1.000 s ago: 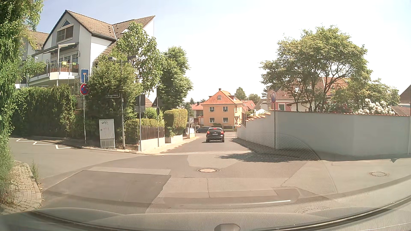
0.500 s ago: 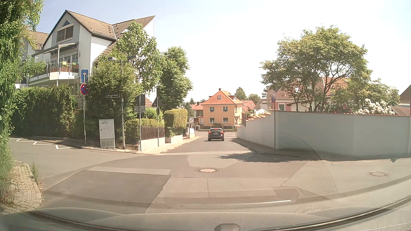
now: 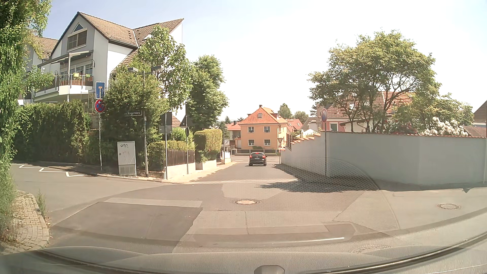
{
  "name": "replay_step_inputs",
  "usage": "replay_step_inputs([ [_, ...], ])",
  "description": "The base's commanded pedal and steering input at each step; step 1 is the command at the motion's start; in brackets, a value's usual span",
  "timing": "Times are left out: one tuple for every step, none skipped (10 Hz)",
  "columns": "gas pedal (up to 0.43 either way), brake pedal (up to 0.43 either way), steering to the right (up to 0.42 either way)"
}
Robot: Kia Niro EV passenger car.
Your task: Follow the waypoints while adhering to traffic rules and regulations
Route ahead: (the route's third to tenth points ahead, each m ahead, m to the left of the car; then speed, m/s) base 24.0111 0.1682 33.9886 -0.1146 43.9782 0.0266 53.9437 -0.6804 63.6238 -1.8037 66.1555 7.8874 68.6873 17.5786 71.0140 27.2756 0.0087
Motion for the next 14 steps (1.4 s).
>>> replay_step_inputs([
  [0.000,0.280,-0.013],
  [0.000,0.268,-0.013],
  [0.000,0.256,-0.013],
  [0.000,0.238,-0.012],
  [0.000,0.128,-0.012],
  [0.000,0.000,-0.013],
  [0.000,0.000,-0.013],
  [0.000,0.000,-0.014],
  [0.000,0.000,-0.017],
  [0.000,0.000,-0.018],
  [0.000,0.000,-0.018],
  [0.000,0.000,-0.018],
  [0.000,0.000,-0.018],
  [0.000,0.000,-0.017],
])
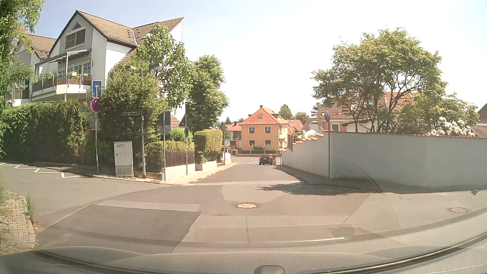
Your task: Follow the waypoints while adhering to traffic rules and regulations
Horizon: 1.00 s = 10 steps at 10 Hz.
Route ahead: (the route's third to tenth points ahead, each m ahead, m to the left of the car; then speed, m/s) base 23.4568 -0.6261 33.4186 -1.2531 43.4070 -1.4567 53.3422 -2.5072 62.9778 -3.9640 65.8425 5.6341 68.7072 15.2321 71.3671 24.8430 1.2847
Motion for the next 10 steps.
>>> replay_step_inputs([
  [0.000,0.000,-0.015],
  [0.000,0.000,-0.012],
  [0.000,0.000,-0.008],
  [0.000,0.000,-0.004],
  [0.028,0.000,-0.001],
  [0.039,0.000,-0.001],
  [0.047,0.000,-0.001],
  [0.047,0.000,-0.002],
  [0.047,0.000,0.000],
  [0.047,0.000,0.000],
])
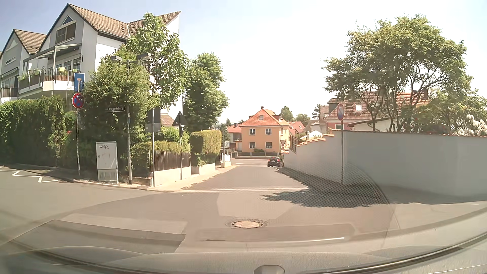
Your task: Follow the waypoints while adhering to traffic rules and regulations
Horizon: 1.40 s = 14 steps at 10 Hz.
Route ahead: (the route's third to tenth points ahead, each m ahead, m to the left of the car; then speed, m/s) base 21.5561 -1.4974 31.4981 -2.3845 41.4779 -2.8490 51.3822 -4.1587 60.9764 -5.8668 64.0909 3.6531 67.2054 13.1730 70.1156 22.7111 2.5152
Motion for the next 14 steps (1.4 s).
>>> replay_step_inputs([
  [0.047,0.000,0.000],
  [0.047,0.000,0.000],
  [0.047,0.000,0.000],
  [0.047,0.000,0.000],
  [0.047,0.000,0.000],
  [0.047,0.000,0.000],
  [0.047,0.000,0.000],
  [0.047,0.000,0.001],
  [0.047,0.000,0.005],
  [0.047,0.000,0.011],
  [0.047,0.000,0.014],
  [0.047,0.000,0.016],
  [0.047,0.000,0.016],
  [0.047,0.000,0.019],
])
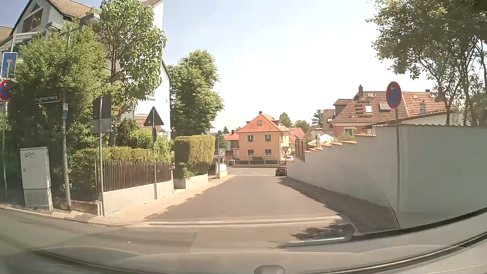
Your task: Follow the waypoints while adhering to traffic rules and regulations
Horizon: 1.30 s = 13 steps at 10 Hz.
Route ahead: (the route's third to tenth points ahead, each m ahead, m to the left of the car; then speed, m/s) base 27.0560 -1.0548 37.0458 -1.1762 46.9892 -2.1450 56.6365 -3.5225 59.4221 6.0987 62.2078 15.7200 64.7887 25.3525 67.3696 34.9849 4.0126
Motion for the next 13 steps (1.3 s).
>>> replay_step_inputs([
  [0.047,0.000,0.022],
  [0.047,0.000,0.023],
  [0.047,0.000,0.024],
  [0.047,0.000,0.024],
  [0.047,0.000,0.024],
  [0.047,0.000,0.024],
  [0.047,0.000,0.024],
  [0.047,0.000,0.025],
  [0.047,0.000,0.025],
  [0.047,0.000,0.024],
  [0.047,0.000,0.023],
  [0.039,0.000,0.022],
  [0.020,0.000,0.020],
])
